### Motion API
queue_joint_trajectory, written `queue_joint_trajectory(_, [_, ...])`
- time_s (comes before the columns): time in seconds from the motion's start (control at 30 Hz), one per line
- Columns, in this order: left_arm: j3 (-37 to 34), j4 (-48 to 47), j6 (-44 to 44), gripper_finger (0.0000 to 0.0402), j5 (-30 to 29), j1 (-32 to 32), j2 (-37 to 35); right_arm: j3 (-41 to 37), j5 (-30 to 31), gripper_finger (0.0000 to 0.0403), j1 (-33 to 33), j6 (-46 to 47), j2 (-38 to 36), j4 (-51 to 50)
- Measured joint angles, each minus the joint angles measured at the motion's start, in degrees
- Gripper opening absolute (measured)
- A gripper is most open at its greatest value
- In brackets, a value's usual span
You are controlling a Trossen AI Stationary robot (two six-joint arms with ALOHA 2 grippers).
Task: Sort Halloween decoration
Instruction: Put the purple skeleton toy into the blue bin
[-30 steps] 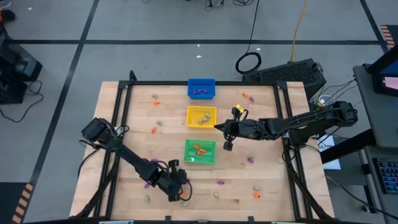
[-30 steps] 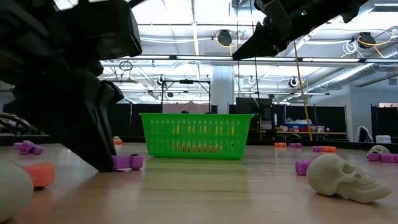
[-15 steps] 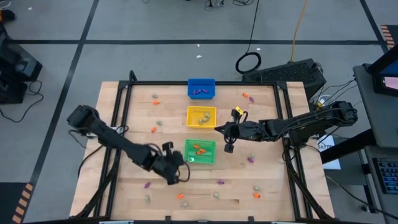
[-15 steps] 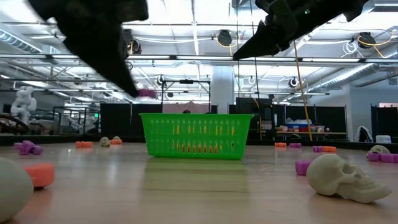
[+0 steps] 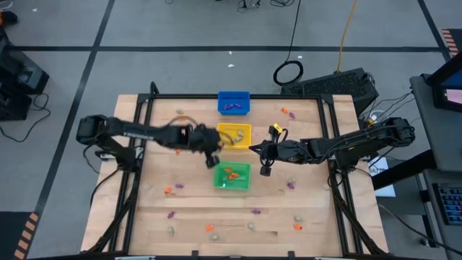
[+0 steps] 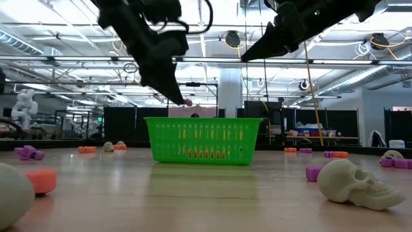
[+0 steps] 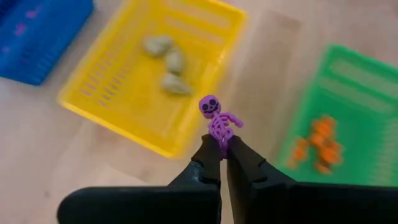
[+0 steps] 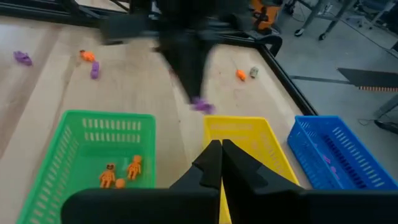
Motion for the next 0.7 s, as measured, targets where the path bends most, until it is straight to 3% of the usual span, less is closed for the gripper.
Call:
queue_joint_trajectory(0.2, [0.67,3.50,6.90,0.0001,8.79,14.20,0.07,0.00,0.07,0.0000,-1.86,-1.03,0.00,0.17])
queue_joint_trajectory(0.33, [3.47,2.57,10.77,0.0001,11.41,21.08,2.71,0.00,0.05,0.0000,-3.66,-1.05,0.00,0.24])
queue_joint_trajectory(0.7, [16.94,-0.14,19.09,0.0001,13.96,30.20,15.35,0.00,-0.09,0.0000,-6.67,-1.07,0.00,0.40])
